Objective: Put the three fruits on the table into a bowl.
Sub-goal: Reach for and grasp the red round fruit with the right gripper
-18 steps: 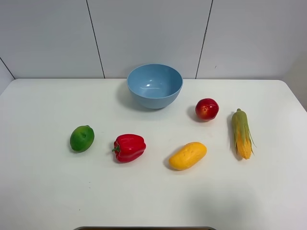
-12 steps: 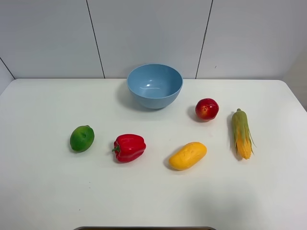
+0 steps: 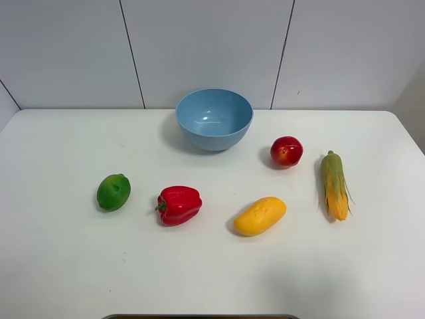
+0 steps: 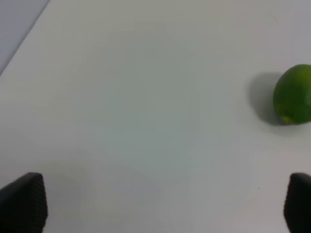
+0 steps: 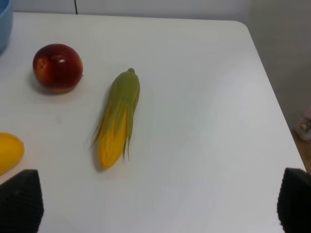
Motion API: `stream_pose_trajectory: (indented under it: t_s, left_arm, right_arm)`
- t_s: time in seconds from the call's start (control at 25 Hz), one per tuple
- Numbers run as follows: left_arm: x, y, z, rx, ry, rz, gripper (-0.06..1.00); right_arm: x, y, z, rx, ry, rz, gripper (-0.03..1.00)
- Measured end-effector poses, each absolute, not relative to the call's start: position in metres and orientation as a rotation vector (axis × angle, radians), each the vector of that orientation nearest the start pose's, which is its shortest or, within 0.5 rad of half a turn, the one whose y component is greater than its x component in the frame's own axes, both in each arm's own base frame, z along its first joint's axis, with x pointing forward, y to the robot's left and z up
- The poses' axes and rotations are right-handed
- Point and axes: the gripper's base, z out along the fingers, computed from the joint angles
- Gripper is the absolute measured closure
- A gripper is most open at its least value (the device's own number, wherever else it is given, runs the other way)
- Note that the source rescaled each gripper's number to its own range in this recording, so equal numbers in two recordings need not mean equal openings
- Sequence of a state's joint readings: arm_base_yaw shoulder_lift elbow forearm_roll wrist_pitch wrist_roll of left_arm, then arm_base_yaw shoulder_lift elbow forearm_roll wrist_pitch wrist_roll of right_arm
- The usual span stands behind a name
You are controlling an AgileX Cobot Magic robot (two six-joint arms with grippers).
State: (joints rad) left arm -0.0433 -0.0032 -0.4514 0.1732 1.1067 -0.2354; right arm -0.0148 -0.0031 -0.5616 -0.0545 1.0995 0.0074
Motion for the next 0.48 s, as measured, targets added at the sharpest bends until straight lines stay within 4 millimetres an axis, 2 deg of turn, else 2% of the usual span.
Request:
stream_pose_trajectory:
  t_s: [0.48]
  left_arm:
    - [-0.0022,0.0141,0.2611,-0.212,2.112,0.046,-0.06]
  right_arm:
    - [-0.0147,-0.0042,0.291,0.028,2.018,-0.069,0.06]
